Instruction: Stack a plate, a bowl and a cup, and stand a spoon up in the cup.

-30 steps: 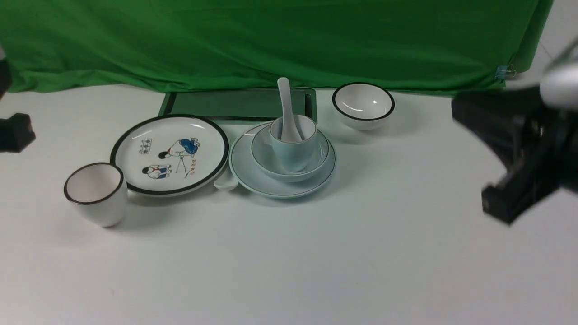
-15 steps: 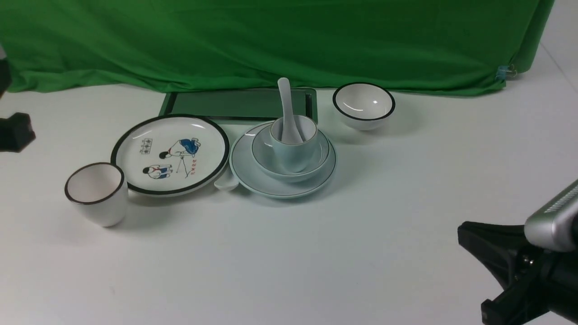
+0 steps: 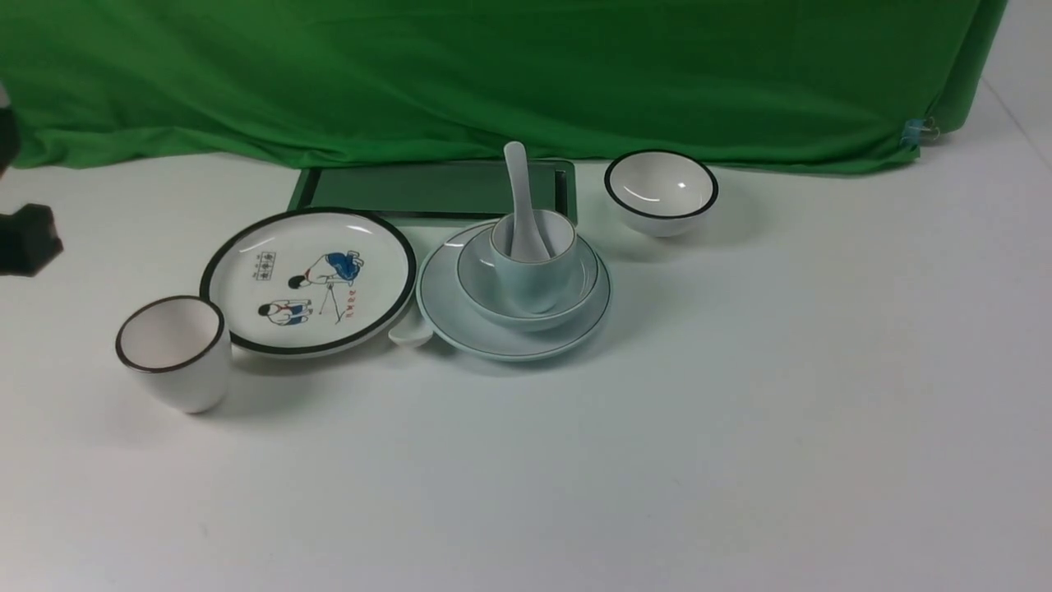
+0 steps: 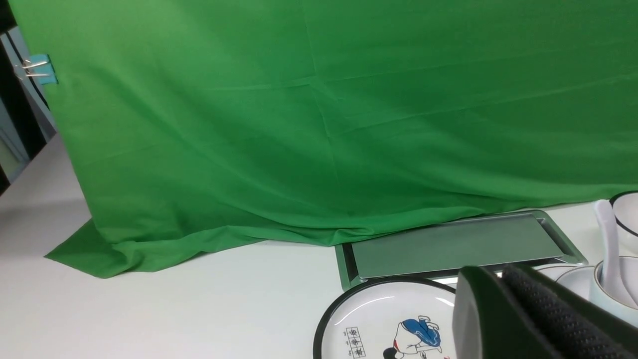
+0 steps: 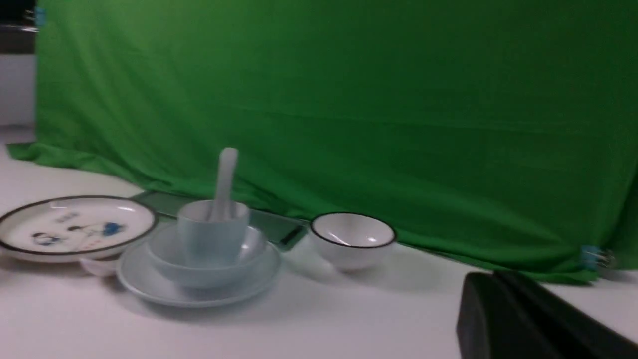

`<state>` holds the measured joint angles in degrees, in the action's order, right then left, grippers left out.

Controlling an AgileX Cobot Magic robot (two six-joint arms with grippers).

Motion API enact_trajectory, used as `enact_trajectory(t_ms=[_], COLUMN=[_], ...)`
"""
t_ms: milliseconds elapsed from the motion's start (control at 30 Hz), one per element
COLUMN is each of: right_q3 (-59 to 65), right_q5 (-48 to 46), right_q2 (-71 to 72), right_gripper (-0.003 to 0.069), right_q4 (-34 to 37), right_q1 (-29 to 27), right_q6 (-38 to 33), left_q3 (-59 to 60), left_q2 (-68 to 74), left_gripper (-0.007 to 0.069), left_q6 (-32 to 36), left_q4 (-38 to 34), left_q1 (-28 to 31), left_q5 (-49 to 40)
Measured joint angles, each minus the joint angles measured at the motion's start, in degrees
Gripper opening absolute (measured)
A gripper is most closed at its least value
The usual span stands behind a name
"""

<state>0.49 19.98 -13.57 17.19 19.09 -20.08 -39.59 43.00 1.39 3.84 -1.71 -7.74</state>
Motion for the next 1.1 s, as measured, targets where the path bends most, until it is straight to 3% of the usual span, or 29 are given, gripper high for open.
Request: enact_trajectory(t_ms=[167, 267, 400, 500, 1100], right_q3=[0.0, 0.0, 0.0, 0.0, 0.0], right_q5=[-8.3, -15.1, -23.3, -27.8, -32.2], right_q2=[5.4, 9.0, 13.2, 13.5, 13.6], right_gripper=[0.0008, 0.0009, 0.0010, 0.0010, 0.0018], right_q4=[-0.3, -5.0, -13.1, -15.5, -16.5], right_q1=[-10.0, -13.1, -13.7, -13.7, -14.0], right_q6=[-0.4, 2.5, 10.8, 14.0, 16.0], left_q3=[0.0, 0.0, 0.0, 0.0, 0.0], left_q2=[0.0, 0.0, 0.0, 0.0, 0.0], left_gripper=[-0.0009, -0.0009, -0.0009, -0.0009, -0.0009], left_q6=[0.0, 0.0, 0.0, 0.0, 0.0], left_q4=[0.0, 0.0, 0.0, 0.0, 0.0], left_q1=[0.0, 0.0, 0.0, 0.0, 0.0], left_q5=[0.1, 0.1, 0.2, 0.2, 0.6])
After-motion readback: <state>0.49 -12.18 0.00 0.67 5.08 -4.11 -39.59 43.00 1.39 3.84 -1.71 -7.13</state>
